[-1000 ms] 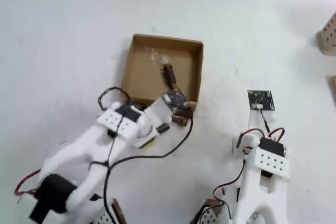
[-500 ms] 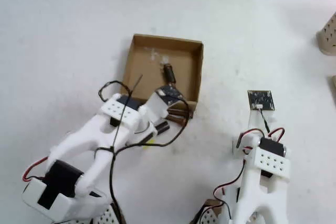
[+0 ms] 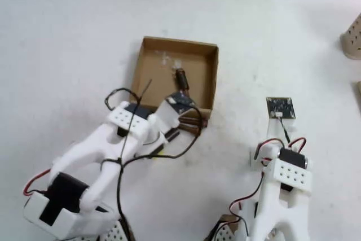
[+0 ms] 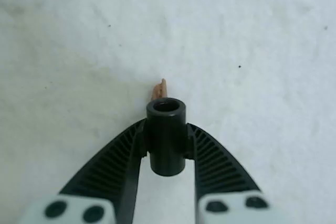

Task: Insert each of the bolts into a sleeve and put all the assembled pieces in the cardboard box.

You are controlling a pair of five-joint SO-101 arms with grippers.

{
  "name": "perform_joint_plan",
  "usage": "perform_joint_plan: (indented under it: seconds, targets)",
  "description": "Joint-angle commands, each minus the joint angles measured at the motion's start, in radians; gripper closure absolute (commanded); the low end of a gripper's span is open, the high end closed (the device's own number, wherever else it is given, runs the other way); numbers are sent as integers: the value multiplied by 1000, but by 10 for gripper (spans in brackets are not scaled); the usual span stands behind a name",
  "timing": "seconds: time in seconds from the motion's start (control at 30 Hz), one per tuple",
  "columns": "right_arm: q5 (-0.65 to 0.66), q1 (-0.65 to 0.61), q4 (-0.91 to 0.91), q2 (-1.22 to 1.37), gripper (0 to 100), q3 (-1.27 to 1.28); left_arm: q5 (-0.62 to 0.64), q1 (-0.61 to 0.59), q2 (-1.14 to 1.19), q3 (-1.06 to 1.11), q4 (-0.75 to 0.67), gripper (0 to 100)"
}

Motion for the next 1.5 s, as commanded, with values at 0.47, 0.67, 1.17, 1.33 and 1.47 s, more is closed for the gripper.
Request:
perform_joint_plan:
  seconds: [0.47, 0.67, 1.17, 1.33, 1.47]
  targets:
    - [9, 7, -8, -24, 981, -8, -308, -334, -10, -377, 592, 980]
    - [9, 7, -10, -24, 981, -8, -304, -441, -10, -430, 571, 980]
    - [9, 7, -10, -22, 981, -8, 528, -702, -10, -126, -161, 979]
    - [9, 7, -10, -22, 981, -8, 526, -682, -10, -97, -192, 933]
    - [9, 8, -10, -22, 981, -8, 528, -679, -10, -97, -173, 796]
